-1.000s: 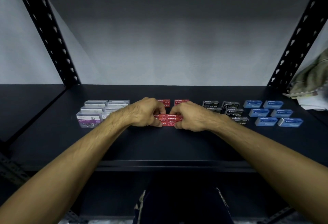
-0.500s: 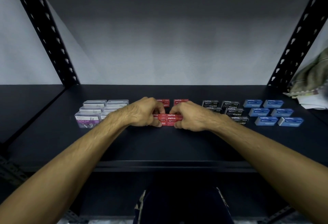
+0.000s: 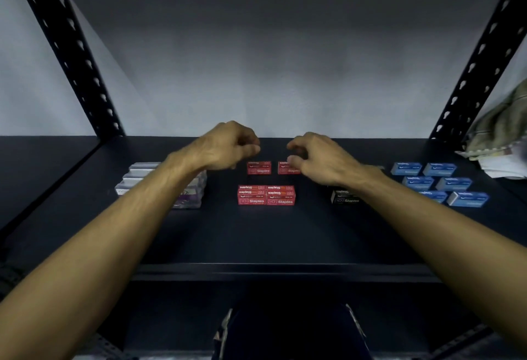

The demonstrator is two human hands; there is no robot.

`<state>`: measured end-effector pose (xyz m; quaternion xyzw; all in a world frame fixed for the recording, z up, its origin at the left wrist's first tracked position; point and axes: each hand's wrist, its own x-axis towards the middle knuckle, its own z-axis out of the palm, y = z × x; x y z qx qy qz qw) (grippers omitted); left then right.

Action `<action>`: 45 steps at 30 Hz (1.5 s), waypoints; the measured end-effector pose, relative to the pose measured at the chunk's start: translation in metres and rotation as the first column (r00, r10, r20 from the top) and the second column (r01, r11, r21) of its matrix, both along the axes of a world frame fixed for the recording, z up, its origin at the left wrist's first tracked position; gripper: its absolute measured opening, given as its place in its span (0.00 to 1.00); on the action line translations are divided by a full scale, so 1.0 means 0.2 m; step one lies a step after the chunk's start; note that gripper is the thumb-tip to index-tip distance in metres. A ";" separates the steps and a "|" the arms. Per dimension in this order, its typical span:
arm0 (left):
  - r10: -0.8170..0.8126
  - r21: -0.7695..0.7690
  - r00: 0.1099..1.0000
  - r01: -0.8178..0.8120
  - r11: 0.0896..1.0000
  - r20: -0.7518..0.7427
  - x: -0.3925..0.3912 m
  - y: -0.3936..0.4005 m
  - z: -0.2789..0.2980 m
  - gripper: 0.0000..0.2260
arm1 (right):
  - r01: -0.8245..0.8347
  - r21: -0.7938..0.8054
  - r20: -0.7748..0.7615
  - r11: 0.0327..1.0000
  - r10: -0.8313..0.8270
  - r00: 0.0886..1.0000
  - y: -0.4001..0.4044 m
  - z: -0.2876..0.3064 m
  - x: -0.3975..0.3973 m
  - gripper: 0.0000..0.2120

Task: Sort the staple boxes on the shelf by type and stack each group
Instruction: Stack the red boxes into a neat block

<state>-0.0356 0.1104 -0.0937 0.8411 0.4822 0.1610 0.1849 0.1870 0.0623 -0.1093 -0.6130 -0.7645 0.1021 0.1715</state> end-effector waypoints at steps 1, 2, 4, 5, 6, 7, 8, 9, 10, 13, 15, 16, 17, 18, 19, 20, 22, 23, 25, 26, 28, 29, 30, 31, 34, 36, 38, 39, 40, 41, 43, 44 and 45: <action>0.008 -0.007 1.000 -0.008 1.000 -0.015 0.02 0.03 -0.02 0.12 | 0.012 0.005 0.009 1.000 -0.012 1.000 0.02 -0.01 0.00 0.20; 0.012 -0.020 1.000 -0.012 1.000 -0.026 0.03 0.05 -0.04 0.13 | 0.020 -0.004 0.017 1.000 -0.020 1.000 0.04 -0.02 -0.01 0.20; 0.006 -0.053 0.999 -0.008 0.999 -0.036 0.06 0.09 -0.08 0.14 | 0.027 -0.043 0.030 0.999 -0.026 0.999 0.06 -0.04 -0.02 0.20; -0.005 -0.067 0.999 0.002 0.998 -0.037 0.08 0.10 -0.10 0.13 | 0.029 -0.061 0.043 0.998 -0.026 0.999 0.08 -0.05 -0.02 0.20; -0.017 -0.078 0.999 0.014 0.997 -0.037 0.09 0.11 -0.11 0.13 | 0.033 -0.076 0.057 0.997 -0.028 0.998 0.09 -0.06 -0.03 0.20; -0.027 -0.085 0.999 0.024 0.996 -0.040 0.10 0.11 -0.13 0.12 | 0.038 -0.090 0.070 0.995 -0.032 0.997 0.10 -0.07 -0.03 0.20; -0.036 -0.092 0.998 0.032 0.995 -0.045 0.11 0.12 -0.14 0.11 | 0.041 -0.103 0.080 0.994 -0.033 0.996 0.11 -0.07 -0.03 0.19; -0.045 -0.096 0.998 0.040 0.995 -0.050 0.12 0.12 -0.15 0.10 | 0.043 -0.117 0.085 0.992 -0.033 0.996 0.11 -0.07 -0.03 0.18; -0.051 -0.100 0.997 0.046 0.994 -0.055 0.13 0.13 -0.16 0.09 | 0.044 -0.129 0.086 0.991 -0.033 0.996 0.12 -0.08 -0.04 0.17; -0.047 -0.111 0.998 0.042 0.993 -0.040 0.13 0.14 -0.17 0.10 | 0.044 -0.141 0.074 0.989 -0.034 0.997 0.14 -0.09 -0.03 0.14; -0.052 -0.104 0.998 0.047 0.993 -0.044 0.13 0.14 -0.18 0.10 | 0.034 -0.143 0.057 0.989 -0.026 0.998 0.14 -0.09 -0.03 0.14; -0.057 -0.099 0.997 0.052 0.994 -0.048 0.13 0.15 -0.18 0.10 | 0.028 -0.144 0.051 0.989 -0.021 0.998 0.14 -0.09 -0.03 0.14; -0.064 -0.096 0.997 0.058 0.994 -0.051 0.13 0.15 -0.18 0.10 | 0.023 -0.146 0.047 0.989 -0.016 0.999 0.15 -0.09 -0.03 0.14; -0.069 -0.094 0.996 0.064 0.993 -0.055 0.13 0.15 -0.18 0.10 | 0.018 -0.148 0.043 0.989 -0.012 0.999 0.15 -0.09 -0.03 0.14; -0.074 -0.095 0.996 0.069 0.993 -0.056 0.13 0.15 -0.17 0.09 | 0.016 -0.152 0.039 0.988 -0.010 0.999 0.15 -0.09 -0.02 0.14; -0.079 -0.097 0.995 0.073 0.993 -0.058 0.12 0.15 -0.17 0.09 | 0.013 -0.155 0.034 0.988 -0.008 0.999 0.15 -0.09 -0.02 0.14; -0.090 -0.100 0.994 0.083 0.992 -0.069 0.12 0.15 -0.17 0.09 | 0.008 -0.165 0.026 0.986 -0.003 1.000 0.15 -0.09 -0.02 0.14; -0.094 -0.101 0.993 0.087 0.991 -0.074 0.11 0.15 -0.17 0.09 | 0.004 -0.170 0.023 0.985 0.000 1.000 0.14 -0.09 -0.03 0.14; -0.092 -0.110 0.993 0.084 0.990 -0.075 0.11 0.15 -0.17 0.08 | -0.001 -0.177 0.016 0.984 0.004 1.000 0.13 -0.08 -0.03 0.14; -0.091 -0.115 0.993 0.082 0.990 -0.074 0.11 0.15 -0.17 0.08 | -0.004 -0.180 0.013 0.984 0.006 1.000 0.13 -0.08 -0.03 0.14; -0.093 -0.127 0.993 0.083 0.988 -0.079 0.10 0.14 -0.17 0.08 | -0.016 -0.190 0.004 0.982 0.017 1.000 0.11 -0.07 -0.04 0.13; -0.094 -0.134 0.992 0.083 0.988 -0.082 0.09 0.13 -0.16 0.08 | -0.022 -0.196 -0.002 0.980 0.022 1.000 0.11 -0.07 -0.04 0.13; -0.094 -0.142 0.992 0.081 0.987 -0.083 0.09 0.13 -0.16 0.08 | -0.029 -0.200 -0.009 0.979 0.028 1.000 0.10 -0.07 -0.04 0.12; -0.093 -0.149 0.992 0.080 0.986 -0.083 0.08 0.12 -0.16 0.08 | -0.034 -0.204 -0.015 0.978 0.032 0.999 0.09 -0.06 -0.05 0.12; -0.097 -0.169 0.992 0.082 0.982 -0.085 0.06 0.10 -0.15 0.07 | -0.043 -0.217 -0.032 0.975 0.037 0.999 0.06 -0.05 -0.05 0.11; -0.106 -0.183 0.991 0.089 0.979 -0.085 0.05 0.09 -0.15 0.07 | -0.047 -0.229 -0.039 0.972 0.039 0.998 0.05 -0.05 -0.06 0.11; -0.113 -0.199 0.990 0.093 0.975 -0.089 0.03 0.08 -0.15 0.07 | -0.051 -0.243 -0.043 0.969 0.042 0.998 0.04 -0.04 -0.06 0.12; -0.115 -0.212 0.989 0.094 0.973 -0.093 0.02 0.08 -0.15 0.07 | -0.052 -0.249 -0.046 0.967 0.042 0.998 0.03 -0.03 -0.07 0.12; -0.117 -0.224 0.989 0.093 0.970 -0.093 0.01 0.08 -0.15 0.07 | -0.053 -0.256 -0.050 0.965 0.042 0.998 0.03 -0.03 -0.07 0.13; -0.118 -0.233 0.989 0.094 0.968 -0.091 0.01 0.08 -0.15 0.07 | -0.055 -0.264 -0.054 0.963 0.042 0.998 0.02 -0.03 -0.07 0.13; -0.125 -0.239 0.989 0.102 0.966 -0.084 0.01 0.07 -0.15 0.07 | -0.060 -0.279 -0.064 0.959 0.044 0.997 0.01 -0.03 -0.08 0.13; -0.128 -0.239 0.988 0.106 0.965 -0.082 0.01 0.06 -0.14 0.07 | -0.064 -0.285 -0.068 0.956 0.046 0.997 0.01 -0.03 -0.09 0.12; -0.131 -0.238 0.988 0.108 0.965 -0.082 0.01 0.05 -0.14 0.07 | -0.068 -0.290 -0.073 0.955 0.049 0.996 0.01 -0.03 -0.09 0.12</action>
